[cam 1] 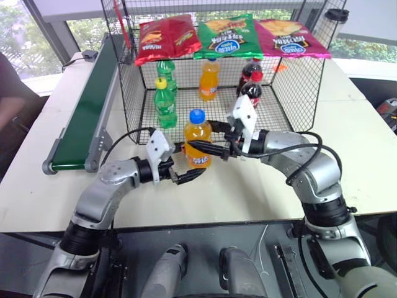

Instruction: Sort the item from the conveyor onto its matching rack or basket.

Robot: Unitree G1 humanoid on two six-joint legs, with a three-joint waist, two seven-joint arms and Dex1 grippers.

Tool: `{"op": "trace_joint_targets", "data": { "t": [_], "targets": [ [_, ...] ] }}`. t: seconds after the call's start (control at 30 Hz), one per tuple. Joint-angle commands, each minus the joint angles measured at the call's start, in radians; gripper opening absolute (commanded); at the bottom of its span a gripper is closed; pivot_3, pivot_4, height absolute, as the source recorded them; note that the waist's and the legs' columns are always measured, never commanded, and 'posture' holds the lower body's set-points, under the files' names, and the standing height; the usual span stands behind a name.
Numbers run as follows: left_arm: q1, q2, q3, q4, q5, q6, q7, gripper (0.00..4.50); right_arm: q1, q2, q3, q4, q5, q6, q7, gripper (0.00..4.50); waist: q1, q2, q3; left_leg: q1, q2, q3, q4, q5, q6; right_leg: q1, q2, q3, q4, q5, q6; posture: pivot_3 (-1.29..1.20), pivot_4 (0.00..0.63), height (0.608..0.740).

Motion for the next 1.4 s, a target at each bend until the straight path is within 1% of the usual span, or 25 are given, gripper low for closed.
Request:
{"op": "trace_joint_targets", "data": {
  "t": [0.03,0.13,0.23,0.4,0.57,0.77,1.0,1.13,1.27,1.4],
  "targets": [
    [0.024,0.024,0.075,-0.023,0.042,-0.063,0.049,4.48,-0.06,0.032,-0.054,0.009,-0.031,-0.059,-0.068,2.46,-0.001,0.0,0.0,0.0,0.0,0.0,0.0,0.0,0.0,0.0,0.0,0.0,0.0,0.0,0.0,0.0,0.15,0.739],
    [0.051,0.032,0.113,-0.044,0.046,-0.066,0.083,4.48,-0.092,0.058,-0.073,0.064,-0.065,-0.082,-0.13,2.46,-0.01,0.0,0.0,0.0,0.0,0.0,0.0,0.0,0.0,0.0,0.0,0.0,0.0,0.0,0.0,0.0,0.15,0.739],
    [0.066,0.018,0.14,-0.069,0.042,-0.055,0.129,4.48,-0.124,0.083,-0.094,0.121,-0.091,-0.1,-0.184,2.46,-0.01,0.0,0.0,0.0,0.0,0.0,0.0,0.0,0.0,0.0,0.0,0.0,0.0,0.0,0.0,0.0,0.15,0.739],
    [0.074,-0.037,0.175,-0.103,0.036,-0.032,0.228,4.48,-0.188,0.127,-0.105,0.281,-0.181,-0.201,-0.279,2.46,-0.013,0.0,0.0,0.0,0.0,0.0,0.0,0.0,0.0,0.0,0.001,0.0,0.0,0.0,0.0,0.0,0.15,0.739],
    [0.07,-0.078,0.17,-0.112,0.048,-0.027,0.29,4.48,-0.231,0.174,-0.116,0.397,-0.225,-0.279,-0.337,2.46,-0.017,0.0,0.0,0.0,0.0,0.0,0.0,0.001,-0.001,0.0,0.002,0.0,0.001,0.001,0.0,0.0,0.15,0.739],
    [0.073,-0.117,0.141,-0.119,0.07,-0.017,0.347,4.48,-0.271,0.226,-0.108,0.542,-0.273,-0.393,-0.355,2.46,-0.018,0.0,0.0,0.001,0.0,0.0,0.0,0.002,-0.002,0.0,0.004,0.0,0.002,0.001,-0.001,0.0,0.15,0.739],
    [0.118,-0.151,0.104,-0.136,0.118,-0.008,0.402,4.48,-0.324,0.276,-0.112,0.726,-0.313,-0.534,-0.364,2.46,-0.018,0.0,0.0,0.002,0.001,0.001,0.0,0.002,-0.002,0.0,0.005,0.002,0.002,0.001,-0.001,0.0,0.15,0.739],
    [0.125,-0.169,0.101,-0.127,0.143,-0.016,0.436,4.48,-0.361,0.294,-0.119,0.823,-0.325,-0.608,-0.363,2.46,-0.018,0.0,0.0,0.002,0.003,0.001,0.0,0.002,-0.003,0.0,0.008,0.003,0.002,0.002,-0.003,0.0,0.15,0.739],
    [0.132,-0.181,0.091,-0.133,0.158,-0.013,0.452,4.48,-0.41,0.303,-0.132,0.964,-0.336,-0.697,-0.369,2.46,-0.019,0.0,0.0,0.003,0.005,0.001,0.0,0.003,-0.004,0.0,0.01,0.004,0.002,0.004,-0.005,0.0,0.15,0.739],
    [0.137,-0.187,0.09,-0.132,0.162,-0.014,0.457,4.48,-0.441,0.308,-0.139,1.046,-0.344,-0.748,-0.366,2.46,-0.02,0.0,0.0,0.003,0.005,0.001,0.0,0.003,-0.005,0.0,0.011,0.004,0.002,0.004,-0.006,0.0,0.15,0.739]
  ]
}}
